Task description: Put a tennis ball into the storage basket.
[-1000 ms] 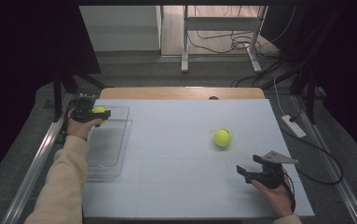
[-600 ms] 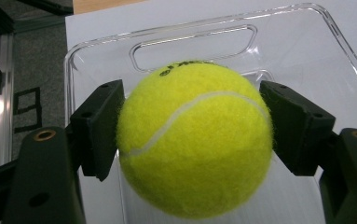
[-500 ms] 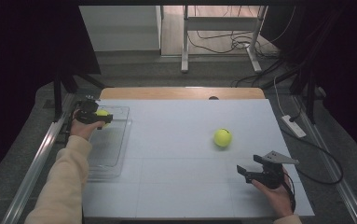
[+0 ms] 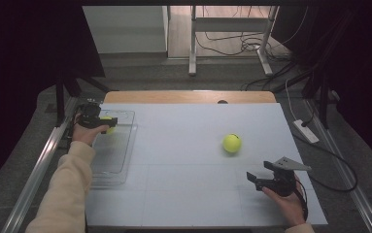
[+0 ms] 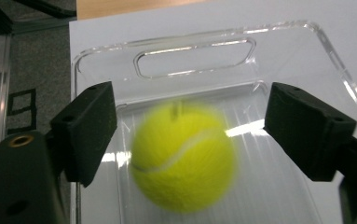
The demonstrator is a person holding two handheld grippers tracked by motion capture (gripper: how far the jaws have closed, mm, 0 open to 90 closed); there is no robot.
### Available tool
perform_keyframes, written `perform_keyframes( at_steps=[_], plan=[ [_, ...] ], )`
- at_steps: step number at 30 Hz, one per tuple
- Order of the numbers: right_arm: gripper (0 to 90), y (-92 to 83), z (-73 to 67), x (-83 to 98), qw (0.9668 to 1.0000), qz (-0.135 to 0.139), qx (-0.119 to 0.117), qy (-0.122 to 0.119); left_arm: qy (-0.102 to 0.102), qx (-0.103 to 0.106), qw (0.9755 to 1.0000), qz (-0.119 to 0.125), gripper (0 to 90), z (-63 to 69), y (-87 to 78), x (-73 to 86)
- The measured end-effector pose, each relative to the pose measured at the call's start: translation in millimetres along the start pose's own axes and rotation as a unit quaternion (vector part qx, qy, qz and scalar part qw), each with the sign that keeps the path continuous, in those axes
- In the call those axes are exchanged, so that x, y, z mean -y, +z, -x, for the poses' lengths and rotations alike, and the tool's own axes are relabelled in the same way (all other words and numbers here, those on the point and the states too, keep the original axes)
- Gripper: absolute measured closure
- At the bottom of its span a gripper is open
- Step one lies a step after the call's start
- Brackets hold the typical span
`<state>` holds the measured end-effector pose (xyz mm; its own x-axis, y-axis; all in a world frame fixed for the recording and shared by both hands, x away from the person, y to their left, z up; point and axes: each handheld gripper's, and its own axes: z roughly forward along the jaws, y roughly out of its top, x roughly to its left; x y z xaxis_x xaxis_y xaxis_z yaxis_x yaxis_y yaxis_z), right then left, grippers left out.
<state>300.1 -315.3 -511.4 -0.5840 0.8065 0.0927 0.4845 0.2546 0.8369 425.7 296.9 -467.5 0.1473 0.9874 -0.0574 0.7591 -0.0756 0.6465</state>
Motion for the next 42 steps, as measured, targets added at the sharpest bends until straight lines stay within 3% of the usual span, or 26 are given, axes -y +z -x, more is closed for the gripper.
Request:
perform_keyframes(
  at_steps=[4, 9, 15, 25, 34, 40, 42],
  plan=[
    [12.5, 0.0, 0.1, 0.0, 1.0000, 0.000, 0.000, 0.000, -0.014, 0.012, 0.9997, 0.017, 14.2, 1.2, -8.0, -1.5],
    [12.5, 0.1, 0.3, 0.0, 1.0000, 0.000, 0.001, 0.000, -0.012, 0.033, 0.9988, 0.033, 12.9, 3.0, -19.8, -1.5],
    [12.5, 1.3, 1.3, -0.4, 1.0000, 0.001, -0.001, 0.002, 0.007, 0.057, 0.9974, 0.044, 11.8, 7.7, -33.6, 1.1],
    [12.6, 1.7, 6.3, -1.5, 0.9999, 0.005, -0.001, 0.013, 0.033, 0.093, 0.9928, 0.069, 11.3, 24.8, -50.6, 6.1],
    [12.6, 0.3, 5.6, -1.2, 0.9999, 0.006, 0.000, 0.013, 0.049, 0.106, 0.9900, 0.078, 10.9, 36.8, -57.0, 14.5],
    [12.6, 0.4, 5.7, -1.1, 0.9999, 0.005, 0.004, 0.014, 0.051, 0.122, 0.9869, 0.092, 11.1, 38.9, -63.6, 19.7],
    [12.6, 0.7, 6.6, -1.3, 0.9998, 0.005, 0.005, 0.017, 0.055, 0.132, 0.9848, 0.099, 11.2, 41.7, -67.4, 21.1]
  ],
)
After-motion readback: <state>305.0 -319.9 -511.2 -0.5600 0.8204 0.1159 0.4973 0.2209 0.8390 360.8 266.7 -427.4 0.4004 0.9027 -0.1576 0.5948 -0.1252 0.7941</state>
